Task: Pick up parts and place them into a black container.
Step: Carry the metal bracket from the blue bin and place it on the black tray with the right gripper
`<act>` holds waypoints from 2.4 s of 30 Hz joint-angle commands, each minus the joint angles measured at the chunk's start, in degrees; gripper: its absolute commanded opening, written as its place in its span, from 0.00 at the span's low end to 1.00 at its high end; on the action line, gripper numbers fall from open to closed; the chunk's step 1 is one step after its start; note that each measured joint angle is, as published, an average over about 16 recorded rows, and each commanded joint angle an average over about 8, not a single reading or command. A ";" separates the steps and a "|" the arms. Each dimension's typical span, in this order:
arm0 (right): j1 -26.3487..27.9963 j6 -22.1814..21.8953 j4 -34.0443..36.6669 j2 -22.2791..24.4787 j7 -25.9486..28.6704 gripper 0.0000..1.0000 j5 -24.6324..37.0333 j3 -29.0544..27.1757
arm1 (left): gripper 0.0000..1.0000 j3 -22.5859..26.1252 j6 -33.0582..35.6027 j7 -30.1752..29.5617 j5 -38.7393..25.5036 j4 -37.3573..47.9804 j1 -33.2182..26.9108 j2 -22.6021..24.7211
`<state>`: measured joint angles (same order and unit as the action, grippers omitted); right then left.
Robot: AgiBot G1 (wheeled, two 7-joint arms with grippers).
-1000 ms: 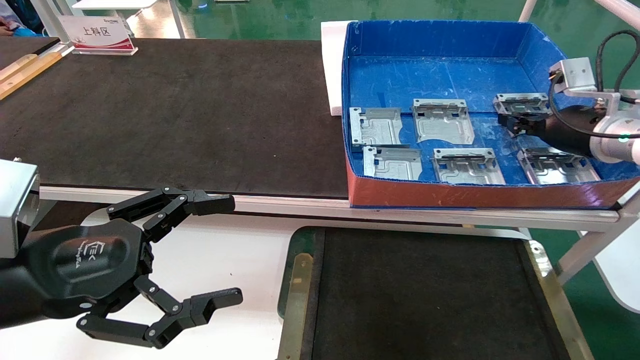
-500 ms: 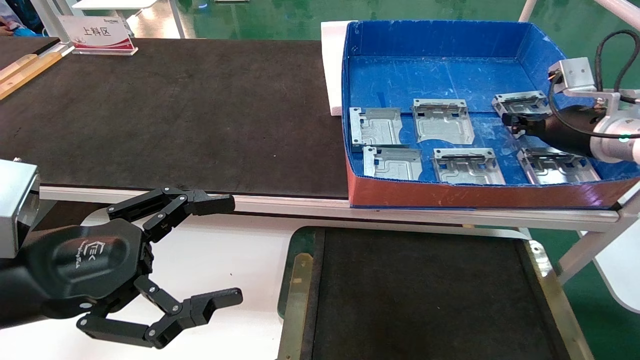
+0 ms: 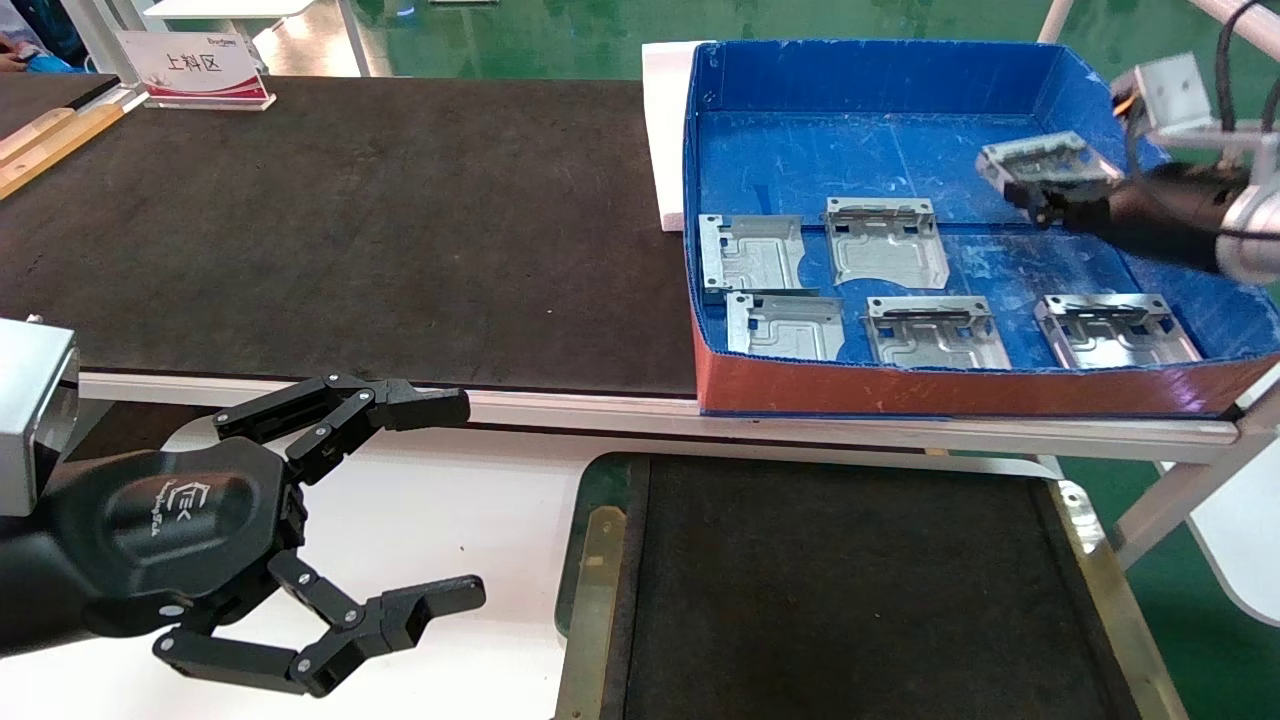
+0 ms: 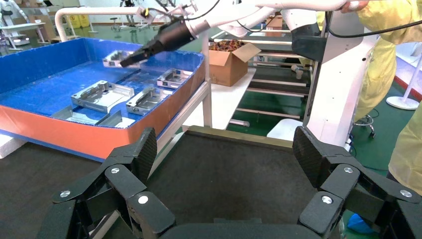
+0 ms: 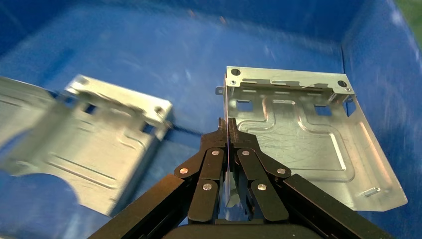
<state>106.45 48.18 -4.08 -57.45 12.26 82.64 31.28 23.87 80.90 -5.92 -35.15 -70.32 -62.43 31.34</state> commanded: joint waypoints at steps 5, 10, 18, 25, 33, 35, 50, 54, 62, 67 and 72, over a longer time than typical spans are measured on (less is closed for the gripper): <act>1.84 9.88 -2.33 2.62 -4.45 0.00 -1.86 -1.05 | 1.00 0.00 0.00 0.00 0.00 0.00 0.00 0.00; 2.78 19.37 -3.90 5.07 -8.41 0.00 -3.65 -1.97 | 1.00 0.00 0.00 0.00 0.00 0.00 0.00 0.00; 3.07 31.16 -6.69 7.78 -13.33 0.00 -5.46 -2.67 | 1.00 0.00 0.00 0.00 0.00 0.00 0.00 0.00; 2.86 39.89 -10.95 9.00 -14.04 0.00 -7.03 -2.93 | 1.00 0.00 0.00 0.00 0.00 0.00 0.00 0.00; -1.15 43.17 -24.30 10.65 -8.49 0.00 -11.61 -1.12 | 1.00 0.00 0.00 0.00 0.00 0.00 0.00 0.00; -3.08 43.09 -29.62 11.73 -6.00 0.00 -13.95 -0.40 | 1.00 0.00 0.00 0.00 0.00 0.00 0.00 0.00; -18.98 37.84 -64.00 19.86 8.51 0.00 -25.86 1.16 | 1.00 0.00 0.00 0.00 0.00 0.00 0.00 0.00; -24.27 35.50 -69.35 21.20 9.15 0.00 -26.48 1.61 | 1.00 0.00 0.00 0.00 0.00 0.00 0.00 0.00; -33.70 32.00 -72.51 21.74 6.03 0.00 -24.45 3.79 | 1.00 0.00 0.00 0.00 0.00 0.00 0.00 0.00; -38.68 29.67 -72.13 21.21 2.17 0.00 -21.34 5.49 | 1.00 0.00 0.00 0.00 0.00 0.00 0.00 0.00; -42.01 27.04 -70.39 19.91 -1.64 0.00 -17.73 6.98 | 1.00 0.00 0.00 0.00 0.00 0.00 0.00 0.00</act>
<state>65.28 75.53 -73.80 -37.90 10.73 64.81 38.18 23.87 80.90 -5.92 -35.15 -70.32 -62.43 31.34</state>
